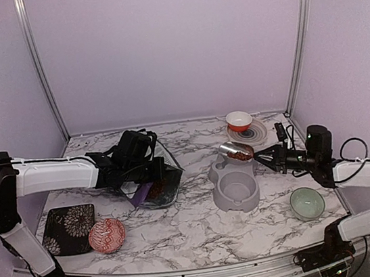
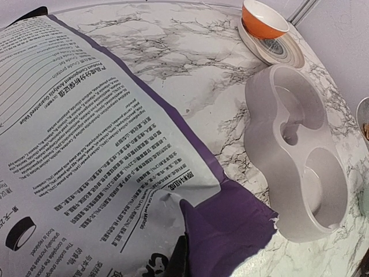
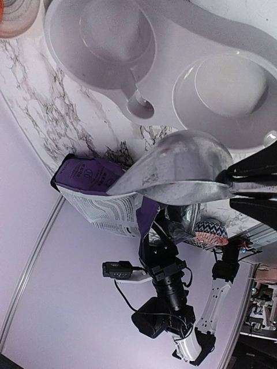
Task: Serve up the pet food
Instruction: Place the pet food in the pet food bowl.
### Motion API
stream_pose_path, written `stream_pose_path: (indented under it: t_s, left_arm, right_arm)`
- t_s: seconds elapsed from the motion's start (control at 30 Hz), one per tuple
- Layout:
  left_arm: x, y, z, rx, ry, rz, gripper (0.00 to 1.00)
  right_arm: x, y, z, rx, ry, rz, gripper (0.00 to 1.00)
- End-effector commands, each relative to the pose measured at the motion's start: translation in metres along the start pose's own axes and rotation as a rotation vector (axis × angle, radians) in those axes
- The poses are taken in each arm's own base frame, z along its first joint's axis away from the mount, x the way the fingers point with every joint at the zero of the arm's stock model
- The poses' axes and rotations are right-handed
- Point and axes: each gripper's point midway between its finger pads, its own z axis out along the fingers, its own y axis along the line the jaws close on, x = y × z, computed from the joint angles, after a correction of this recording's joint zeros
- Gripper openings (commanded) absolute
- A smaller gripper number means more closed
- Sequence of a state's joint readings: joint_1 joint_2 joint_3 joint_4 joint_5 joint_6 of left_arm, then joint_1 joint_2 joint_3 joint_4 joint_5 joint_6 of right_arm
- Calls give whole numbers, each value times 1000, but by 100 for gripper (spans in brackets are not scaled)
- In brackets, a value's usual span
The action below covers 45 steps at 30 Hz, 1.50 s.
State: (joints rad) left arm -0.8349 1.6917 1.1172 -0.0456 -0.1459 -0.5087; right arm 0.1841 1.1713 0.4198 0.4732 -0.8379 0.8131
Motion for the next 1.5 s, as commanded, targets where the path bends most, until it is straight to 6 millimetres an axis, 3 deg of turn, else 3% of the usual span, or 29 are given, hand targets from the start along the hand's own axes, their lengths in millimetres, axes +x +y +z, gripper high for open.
stream_pose_path:
  t_s: [0.0,0.4,1.13,1.47]
  left_arm:
    - [-2,-8,-12,41,-17,-17,0]
    - [3,-10,-17,55,-25,-9,0]
    - [14,-6,-21,75,-41,-9,0]
    - [7,-13,-29,133,-110,4,0]
  right_arm:
    - [-9,-5,-12,40,-57,-17,0]
    - [-15,-26,-24,165,-115,3,0]
    - [-40,-64,-18,391,-96,-6,0]
    - [-44,-76,-15,447,-63,-10,0]
